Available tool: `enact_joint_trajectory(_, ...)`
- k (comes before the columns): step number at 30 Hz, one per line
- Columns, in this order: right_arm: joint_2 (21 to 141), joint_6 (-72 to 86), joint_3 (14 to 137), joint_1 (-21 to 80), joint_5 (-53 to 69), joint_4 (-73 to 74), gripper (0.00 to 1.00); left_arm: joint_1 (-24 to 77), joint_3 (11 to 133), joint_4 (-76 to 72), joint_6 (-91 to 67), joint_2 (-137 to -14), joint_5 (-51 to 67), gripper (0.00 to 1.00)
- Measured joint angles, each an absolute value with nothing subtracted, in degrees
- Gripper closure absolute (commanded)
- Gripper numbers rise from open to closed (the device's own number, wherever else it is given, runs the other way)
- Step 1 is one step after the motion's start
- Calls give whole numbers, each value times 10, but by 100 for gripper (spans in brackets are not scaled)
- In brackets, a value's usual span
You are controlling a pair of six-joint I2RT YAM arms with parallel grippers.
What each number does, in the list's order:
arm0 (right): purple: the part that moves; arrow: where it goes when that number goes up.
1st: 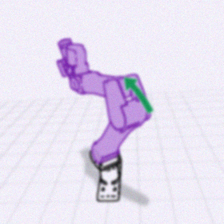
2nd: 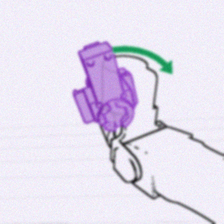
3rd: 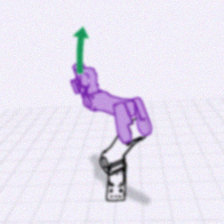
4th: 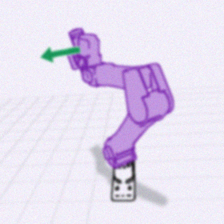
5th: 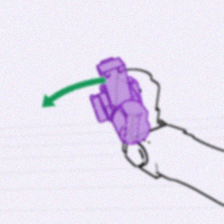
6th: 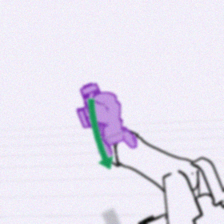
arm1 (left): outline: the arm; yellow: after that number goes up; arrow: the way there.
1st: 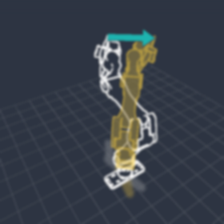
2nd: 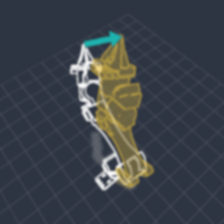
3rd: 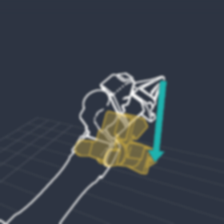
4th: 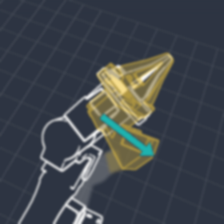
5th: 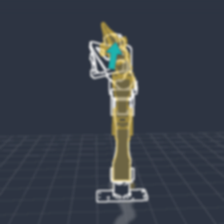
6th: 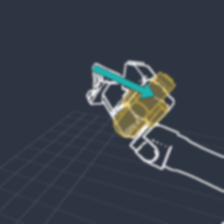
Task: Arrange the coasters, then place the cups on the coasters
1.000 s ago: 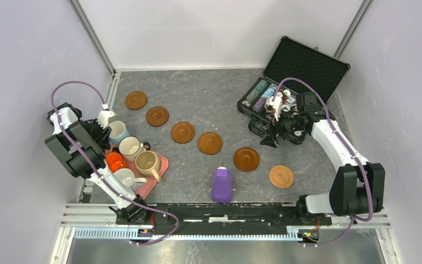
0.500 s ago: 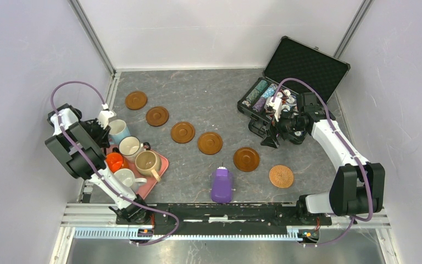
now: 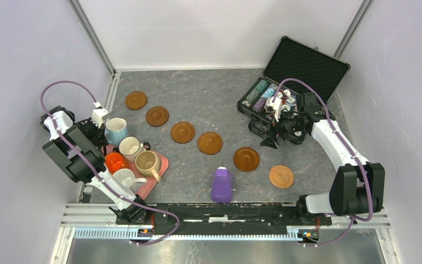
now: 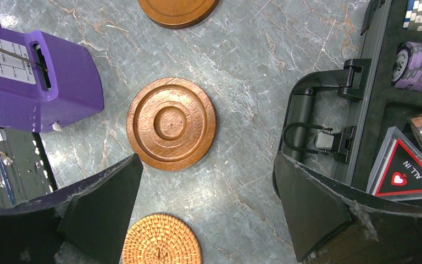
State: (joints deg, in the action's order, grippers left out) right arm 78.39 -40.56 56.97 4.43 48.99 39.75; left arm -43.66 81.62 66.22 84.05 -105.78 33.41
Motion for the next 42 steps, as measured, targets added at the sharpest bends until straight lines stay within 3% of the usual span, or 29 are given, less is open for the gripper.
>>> enact_joint_trajectory(10,784,-410,570,44,491,400,2,-439,816,663,841,-1056,335,94)
enact_joint_trajectory(19,787,-414,570,43,494,400,2,-442,790,639,841,-1044,329,72)
enact_joint_trajectory(26,788,-416,570,43,496,409,2,-442,782,622,840,-1045,312,48)
enact_joint_trajectory(42,789,-425,570,43,498,415,2,-443,782,629,839,-1044,319,45)
